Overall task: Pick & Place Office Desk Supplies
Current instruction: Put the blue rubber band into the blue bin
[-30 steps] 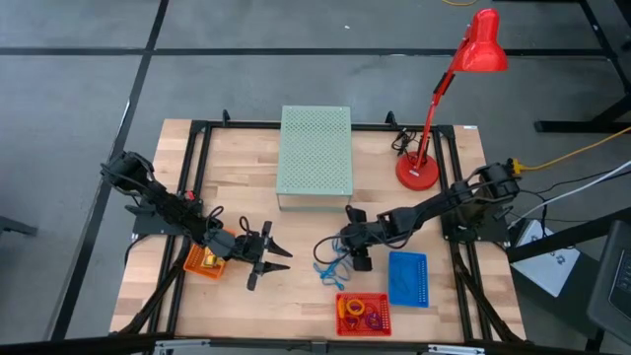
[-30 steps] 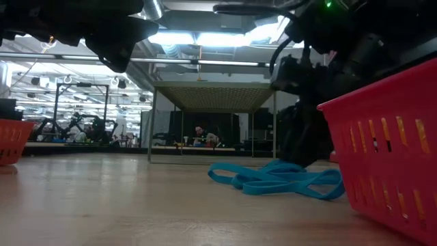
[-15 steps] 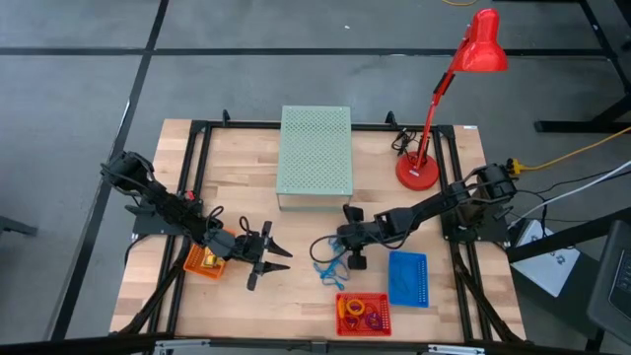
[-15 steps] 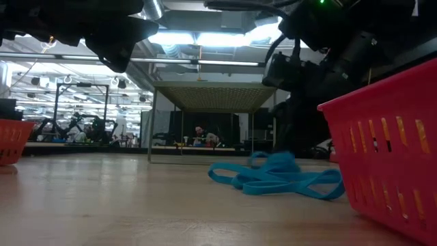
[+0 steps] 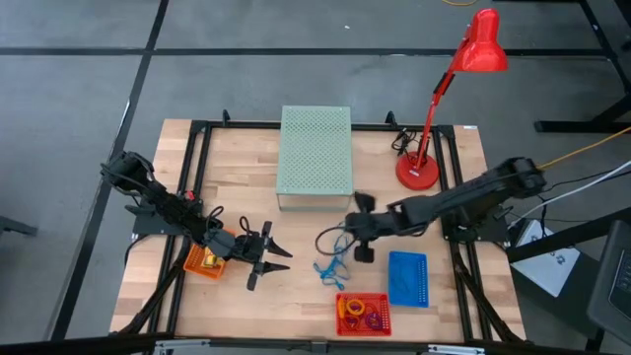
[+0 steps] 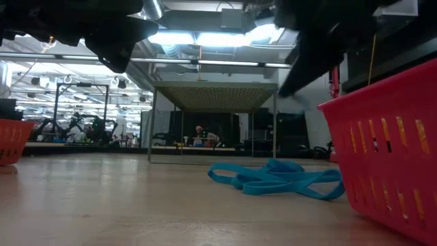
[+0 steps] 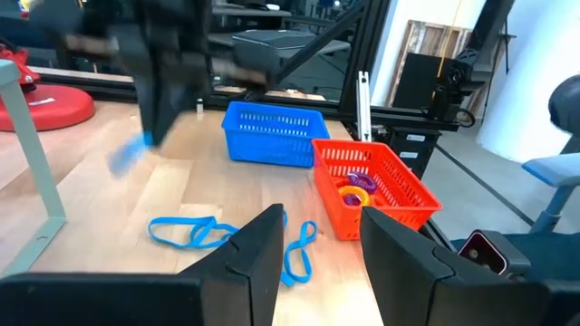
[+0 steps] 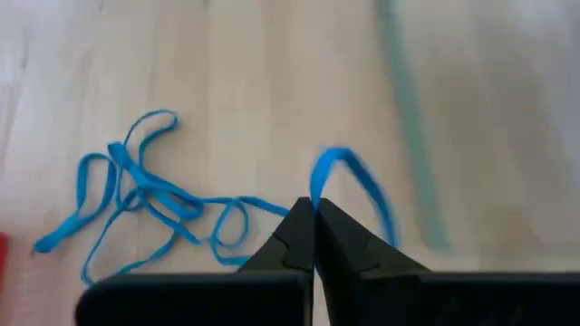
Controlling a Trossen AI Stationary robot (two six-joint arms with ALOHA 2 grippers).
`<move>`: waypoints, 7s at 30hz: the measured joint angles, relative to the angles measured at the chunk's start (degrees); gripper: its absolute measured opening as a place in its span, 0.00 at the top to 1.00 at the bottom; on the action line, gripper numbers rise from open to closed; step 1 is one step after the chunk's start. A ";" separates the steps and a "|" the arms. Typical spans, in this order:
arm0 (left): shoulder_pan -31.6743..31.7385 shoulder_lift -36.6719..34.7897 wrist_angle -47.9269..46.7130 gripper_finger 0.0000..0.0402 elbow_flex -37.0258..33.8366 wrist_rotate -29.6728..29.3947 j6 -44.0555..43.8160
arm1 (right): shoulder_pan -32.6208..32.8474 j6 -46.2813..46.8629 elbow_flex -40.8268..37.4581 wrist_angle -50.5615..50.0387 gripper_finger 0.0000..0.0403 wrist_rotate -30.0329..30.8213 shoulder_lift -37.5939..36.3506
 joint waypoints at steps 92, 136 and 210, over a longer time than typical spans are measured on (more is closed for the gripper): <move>-0.36 0.00 0.35 0.64 -0.02 -0.15 0.44 | 11.16 5.93 -5.66 4.96 0.44 -0.20 4.24; -0.38 0.00 -0.02 0.64 -0.02 0.37 -0.60 | 2.36 -4.22 -5.57 15.91 0.75 -8.24 15.64; -0.27 0.00 0.02 0.64 -0.02 0.20 -0.57 | 5.66 1.13 -12.35 28.77 0.66 -11.80 13.60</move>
